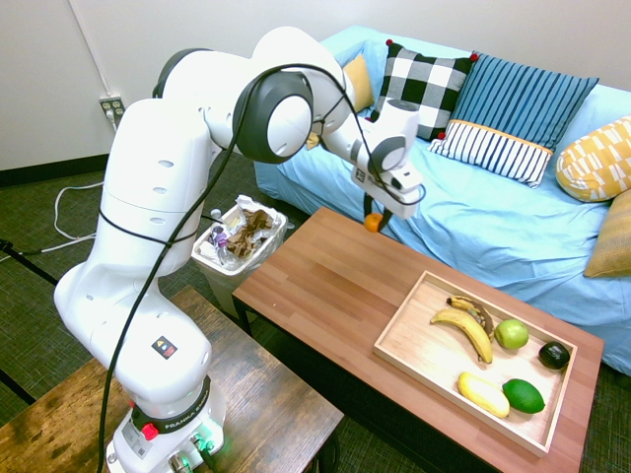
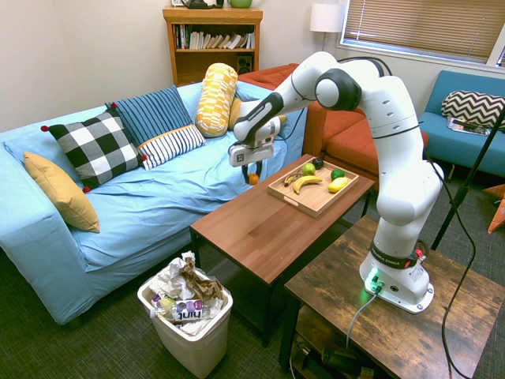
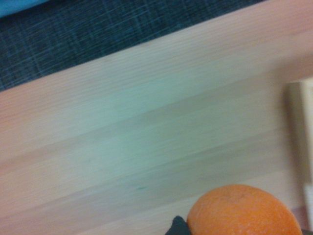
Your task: Put the tangerine in the tray
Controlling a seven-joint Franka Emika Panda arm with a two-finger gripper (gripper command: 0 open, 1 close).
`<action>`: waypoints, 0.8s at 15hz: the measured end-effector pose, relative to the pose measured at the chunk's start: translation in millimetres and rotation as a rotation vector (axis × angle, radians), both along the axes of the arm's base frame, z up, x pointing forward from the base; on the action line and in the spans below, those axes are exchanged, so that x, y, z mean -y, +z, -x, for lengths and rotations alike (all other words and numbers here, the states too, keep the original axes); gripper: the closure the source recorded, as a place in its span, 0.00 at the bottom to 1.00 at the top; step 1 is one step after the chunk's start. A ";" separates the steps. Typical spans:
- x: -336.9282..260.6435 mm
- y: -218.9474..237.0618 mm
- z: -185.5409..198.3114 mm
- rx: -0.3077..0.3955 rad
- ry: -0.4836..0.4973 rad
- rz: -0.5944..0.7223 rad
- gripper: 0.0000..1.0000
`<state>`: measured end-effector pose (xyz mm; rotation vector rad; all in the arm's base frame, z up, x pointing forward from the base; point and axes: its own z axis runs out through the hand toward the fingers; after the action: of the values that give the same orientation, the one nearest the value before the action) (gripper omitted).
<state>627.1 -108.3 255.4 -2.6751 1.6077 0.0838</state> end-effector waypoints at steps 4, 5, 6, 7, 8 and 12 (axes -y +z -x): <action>148.8 -4.4 49.1 -0.010 -0.139 -0.019 1.00; 174.9 -12.3 62.4 -0.022 -0.169 -0.019 1.00; 194.9 -23.5 73.8 -0.039 -0.197 -0.020 1.00; 208.0 -38.3 82.9 -0.061 -0.218 -0.022 1.00; 215.0 -55.1 88.2 -0.081 -0.231 -0.024 1.00; 216.4 -109.8 84.0 -0.128 -0.236 -0.028 1.00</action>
<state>543.1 -324.7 145.7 -2.4842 1.9301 0.2754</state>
